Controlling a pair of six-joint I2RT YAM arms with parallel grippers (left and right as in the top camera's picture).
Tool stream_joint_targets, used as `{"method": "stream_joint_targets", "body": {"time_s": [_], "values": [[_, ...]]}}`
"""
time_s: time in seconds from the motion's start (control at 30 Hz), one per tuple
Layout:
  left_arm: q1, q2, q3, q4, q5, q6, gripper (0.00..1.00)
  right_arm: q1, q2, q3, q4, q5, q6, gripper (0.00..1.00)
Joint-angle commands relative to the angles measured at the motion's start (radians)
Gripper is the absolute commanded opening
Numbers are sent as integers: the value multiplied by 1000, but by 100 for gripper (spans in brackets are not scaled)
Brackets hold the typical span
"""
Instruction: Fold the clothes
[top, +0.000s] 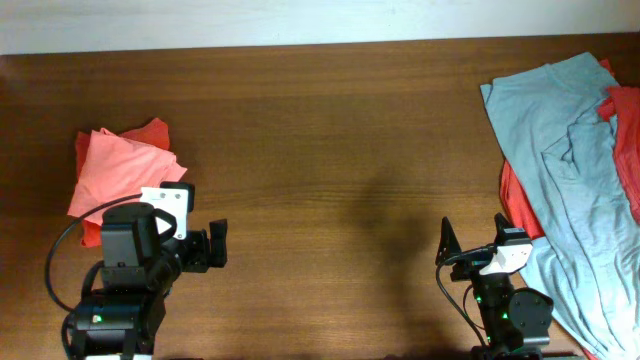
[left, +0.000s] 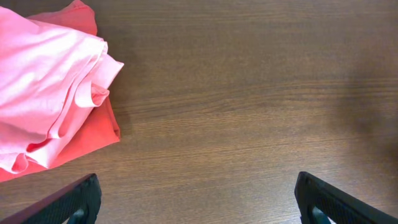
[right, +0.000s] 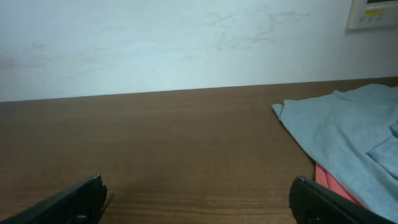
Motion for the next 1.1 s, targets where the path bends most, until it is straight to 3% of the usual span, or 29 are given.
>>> {"method": "stream_joint_targets", "body": {"time_s": [0.0, 0.6, 0.83, 1.0, 1.07], "values": [[-3, -2, -3, 2, -8, -8, 99, -2, -9, -6, -2, -12, 4, 98], [-3, -10, -4, 2, -8, -8, 99, -2, -9, -6, -2, -12, 4, 99], [-3, -169, -37, 0, -8, -8, 99, -2, -9, -6, -2, -12, 4, 99], [-3, -339, -202, 16, -39, 5, 99, -2, -9, -6, -2, -12, 4, 99], [-3, -441, -338, 110, 17, 3, 99, -2, -9, -6, -2, -12, 4, 99]]}}
